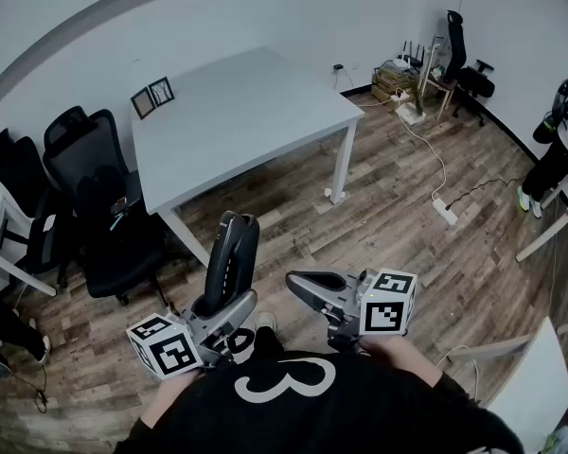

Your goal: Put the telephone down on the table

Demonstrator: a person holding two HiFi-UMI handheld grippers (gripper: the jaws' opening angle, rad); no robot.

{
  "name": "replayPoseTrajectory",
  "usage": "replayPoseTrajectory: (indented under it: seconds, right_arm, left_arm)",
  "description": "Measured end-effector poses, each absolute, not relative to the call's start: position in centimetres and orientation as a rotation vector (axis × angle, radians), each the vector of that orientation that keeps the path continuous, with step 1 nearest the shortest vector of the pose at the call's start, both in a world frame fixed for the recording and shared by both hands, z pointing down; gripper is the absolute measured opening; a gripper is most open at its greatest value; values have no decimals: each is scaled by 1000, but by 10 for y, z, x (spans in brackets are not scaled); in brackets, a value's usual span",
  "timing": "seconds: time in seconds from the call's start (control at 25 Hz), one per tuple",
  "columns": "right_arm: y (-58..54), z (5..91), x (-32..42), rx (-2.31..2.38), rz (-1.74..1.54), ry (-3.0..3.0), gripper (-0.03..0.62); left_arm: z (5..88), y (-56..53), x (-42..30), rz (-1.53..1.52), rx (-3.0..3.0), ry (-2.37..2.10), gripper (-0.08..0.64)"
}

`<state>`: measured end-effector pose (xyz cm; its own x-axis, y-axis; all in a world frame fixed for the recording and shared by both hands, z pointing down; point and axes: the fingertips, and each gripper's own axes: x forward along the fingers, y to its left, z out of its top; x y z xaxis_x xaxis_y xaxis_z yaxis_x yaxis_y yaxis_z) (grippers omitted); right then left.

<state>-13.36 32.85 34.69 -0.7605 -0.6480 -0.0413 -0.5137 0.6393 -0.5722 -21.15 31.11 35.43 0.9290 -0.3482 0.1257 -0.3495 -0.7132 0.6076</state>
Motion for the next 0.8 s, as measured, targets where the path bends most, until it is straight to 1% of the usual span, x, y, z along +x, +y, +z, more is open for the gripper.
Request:
replayPoseTrajectory:
  seconds: [0.52, 0.8]
  right_arm:
    - [322, 350, -133, -964, -813, 2600, 8]
    - [306, 357, -132, -960, -870, 2544, 9]
  left_arm:
    - [359, 301, -211, 22, 2429, -490, 290]
    - [371, 284, -209, 29, 2397, -466, 290]
